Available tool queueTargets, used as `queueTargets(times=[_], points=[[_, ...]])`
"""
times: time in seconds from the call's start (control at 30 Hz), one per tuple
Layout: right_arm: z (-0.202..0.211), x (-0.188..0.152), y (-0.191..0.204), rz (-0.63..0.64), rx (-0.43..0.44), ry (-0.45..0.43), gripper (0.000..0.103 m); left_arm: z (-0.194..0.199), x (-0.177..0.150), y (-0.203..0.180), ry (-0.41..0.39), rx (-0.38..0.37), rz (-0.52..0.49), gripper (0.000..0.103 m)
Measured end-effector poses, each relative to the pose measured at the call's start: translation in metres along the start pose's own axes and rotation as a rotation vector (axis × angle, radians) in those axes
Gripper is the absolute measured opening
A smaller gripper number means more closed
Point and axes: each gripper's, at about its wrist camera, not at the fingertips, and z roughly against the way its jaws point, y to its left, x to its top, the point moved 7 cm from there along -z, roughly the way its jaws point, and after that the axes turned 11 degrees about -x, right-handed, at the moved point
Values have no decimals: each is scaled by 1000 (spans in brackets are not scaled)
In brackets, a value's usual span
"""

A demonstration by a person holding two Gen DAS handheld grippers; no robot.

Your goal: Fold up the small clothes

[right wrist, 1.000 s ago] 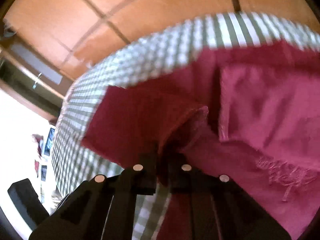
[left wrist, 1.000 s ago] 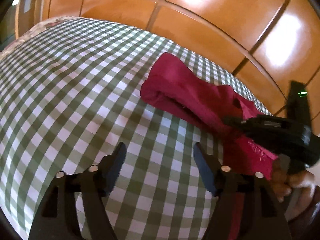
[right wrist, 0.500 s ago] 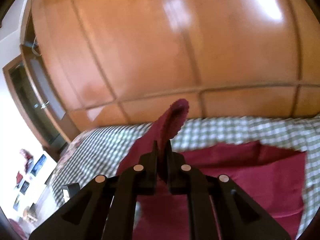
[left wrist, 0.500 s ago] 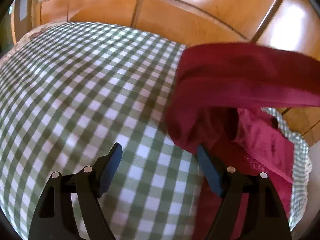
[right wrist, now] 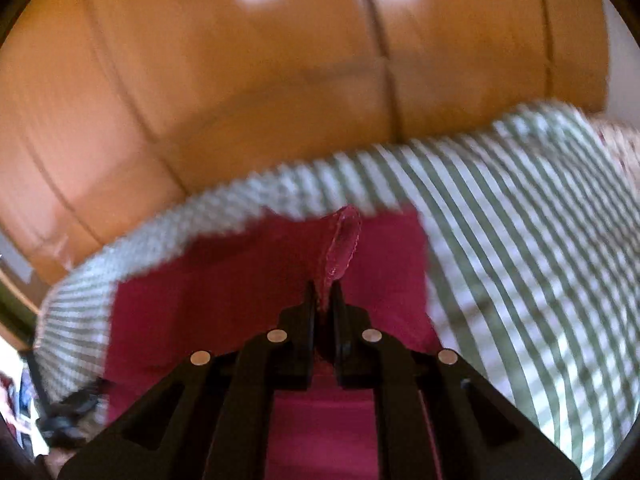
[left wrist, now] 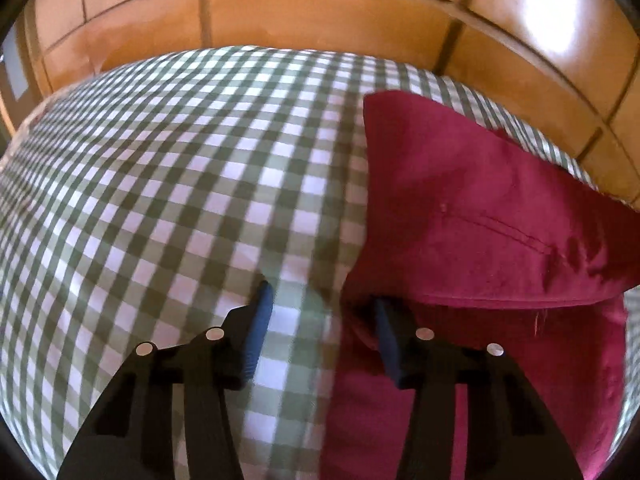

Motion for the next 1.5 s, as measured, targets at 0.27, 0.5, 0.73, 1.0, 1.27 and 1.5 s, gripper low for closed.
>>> queueTargets(times=[0.27, 0.5, 0.73, 1.0, 1.27, 1.5], points=[[-31, -38, -30, -104, -4, 88, 24, 17, -8, -6, -18, -38, -43, 49], [20, -27, -20, -47, -15, -50, 49, 60, 16, -23, -166, -184, -63, 51], [-8, -29, 33, 103, -30, -16, 62, 25, 59, -72, -118, -306, -88, 51], [-58, -29, 18, 69, -104, 46, 80, -36, 85, -79, -36, -276, -46, 51], [-65, -38, 30, 166, -166, -23, 90, -45, 63, -60, -78, -154, -106, 48], [-66, -38, 31, 169, -167, -32, 91, -6, 20, -68, -131, -91, -165, 62]])
